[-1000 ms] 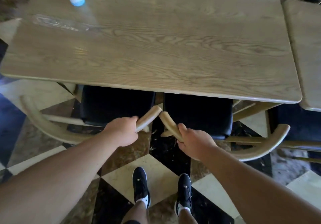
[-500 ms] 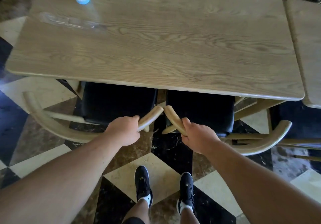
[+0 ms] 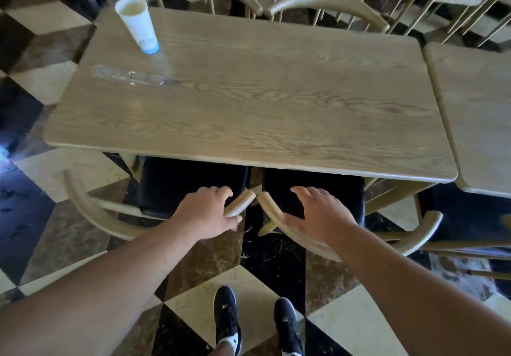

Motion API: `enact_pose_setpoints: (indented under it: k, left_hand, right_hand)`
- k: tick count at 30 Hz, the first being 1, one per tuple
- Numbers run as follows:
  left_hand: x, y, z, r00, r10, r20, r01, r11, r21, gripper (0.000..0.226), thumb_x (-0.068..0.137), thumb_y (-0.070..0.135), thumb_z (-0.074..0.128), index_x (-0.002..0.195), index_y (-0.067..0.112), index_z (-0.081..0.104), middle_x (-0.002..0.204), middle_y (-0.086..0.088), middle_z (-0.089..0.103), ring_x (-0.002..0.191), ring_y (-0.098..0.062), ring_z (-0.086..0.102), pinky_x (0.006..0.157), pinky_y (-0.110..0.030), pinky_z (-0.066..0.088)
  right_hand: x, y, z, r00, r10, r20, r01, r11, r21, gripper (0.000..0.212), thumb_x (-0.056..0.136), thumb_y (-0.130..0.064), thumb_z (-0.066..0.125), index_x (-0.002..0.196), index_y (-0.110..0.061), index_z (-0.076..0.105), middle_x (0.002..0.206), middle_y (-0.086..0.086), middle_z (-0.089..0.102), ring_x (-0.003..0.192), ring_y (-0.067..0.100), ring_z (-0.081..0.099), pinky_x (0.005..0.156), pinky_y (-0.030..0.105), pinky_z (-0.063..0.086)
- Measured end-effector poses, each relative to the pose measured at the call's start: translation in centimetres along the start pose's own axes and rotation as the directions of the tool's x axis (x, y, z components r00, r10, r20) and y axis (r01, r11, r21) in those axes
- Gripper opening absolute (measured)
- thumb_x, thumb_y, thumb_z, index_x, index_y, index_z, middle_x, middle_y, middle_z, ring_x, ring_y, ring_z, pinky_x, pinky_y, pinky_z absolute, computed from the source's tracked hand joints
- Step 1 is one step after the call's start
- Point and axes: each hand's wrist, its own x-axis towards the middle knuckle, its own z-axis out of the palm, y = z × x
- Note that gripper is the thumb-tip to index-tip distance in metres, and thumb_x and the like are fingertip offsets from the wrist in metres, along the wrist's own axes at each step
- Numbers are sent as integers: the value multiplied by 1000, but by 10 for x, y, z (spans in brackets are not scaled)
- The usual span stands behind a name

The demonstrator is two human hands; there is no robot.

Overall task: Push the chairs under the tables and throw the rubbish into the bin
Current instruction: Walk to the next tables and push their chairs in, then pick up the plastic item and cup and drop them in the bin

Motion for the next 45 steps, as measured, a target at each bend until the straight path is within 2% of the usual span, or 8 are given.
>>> enact_pose_setpoints:
  k: [3, 8, 15, 21, 26, 33, 37, 45]
  left_hand:
    - [-11, 32, -65, 988, 40, -151, -47, 998, -41, 81, 90, 85, 47, 150, 30, 47, 146, 6, 56, 129, -21, 53, 93, -39, 49]
    - [-66, 48, -186, 981, -70, -181, 62, 997, -51, 71, 92, 73, 60, 148, 32, 49, 143, 3, 62, 118, -21, 63, 84, -36, 50]
    - [-214, -3, -310, 830, -360, -426, 347, 931, -111, 72, 85, 79, 62, 143, 36, 54, 139, 6, 59, 126, -19, 53, 98, -42, 49]
    - [-335, -72, -360, 671, -428, -605, 420, 892, -165, 76, 87, 75, 63, 152, 41, 41, 153, 7, 54, 129, -20, 56, 89, -40, 53]
    - [-425, -165, -349, 564, -435, -702, 460, 871, -170, 48, 95, 58, 68, 136, 34, 59, 122, 10, 69, 104, -10, 63, 82, -33, 56]
    - [-496, -298, -305, 533, -510, -676, 473, 841, -262, 47, 96, 55, 66, 136, 33, 59, 126, 12, 66, 105, -6, 59, 79, -25, 48]
    - [-489, -357, -307, 591, -475, -652, 457, 863, -215, 55, 96, 61, 62, 142, 33, 55, 138, 11, 60, 123, -11, 54, 96, -34, 50]
    - [-416, -456, -340, 719, -387, -578, 397, 910, -115, 79, 79, 86, 42, 144, 41, 46, 143, 16, 54, 121, -9, 53, 90, -31, 47]
  right_hand:
    - [-11, -6, -69, 990, -62, -130, 60, 998, -15, 94, 87, -89, 29, 159, -30, 27, 159, 0, 45, 145, 26, 39, 115, 46, 37]
    - [-21, -46, -194, 969, -199, -144, 190, 979, -72, 87, 84, -92, 36, 153, -39, 25, 143, 2, 58, 125, 30, 58, 83, 45, 52]
    - [-53, -176, -339, 792, -527, -307, 453, 846, -282, 78, 85, -83, 48, 144, -32, 50, 141, 2, 57, 128, 27, 49, 105, 44, 44]
    - [-77, -332, -380, 625, -686, -371, 605, 727, -325, 93, 79, -93, 42, 153, -37, 31, 150, 1, 57, 134, 26, 54, 103, 51, 51]
    - [-81, -476, -353, 517, -761, -391, 622, 648, -439, 75, 84, -87, 36, 129, -33, 62, 120, -4, 70, 107, 18, 62, 88, 43, 55]
    - [-70, -606, -259, 597, -735, -322, 657, 678, -329, 53, 89, -65, 47, 124, -28, 63, 120, 0, 67, 108, 22, 62, 88, 39, 54]
    - [-55, -641, -246, 656, -676, -335, 625, 736, -261, 60, 87, -72, 43, 127, -31, 62, 123, -2, 65, 109, 21, 62, 88, 37, 51]
    - [35, -672, -255, 739, -535, -410, 529, 837, -138, 77, 80, -82, 41, 142, -36, 50, 136, -3, 60, 118, 18, 51, 92, 38, 43]
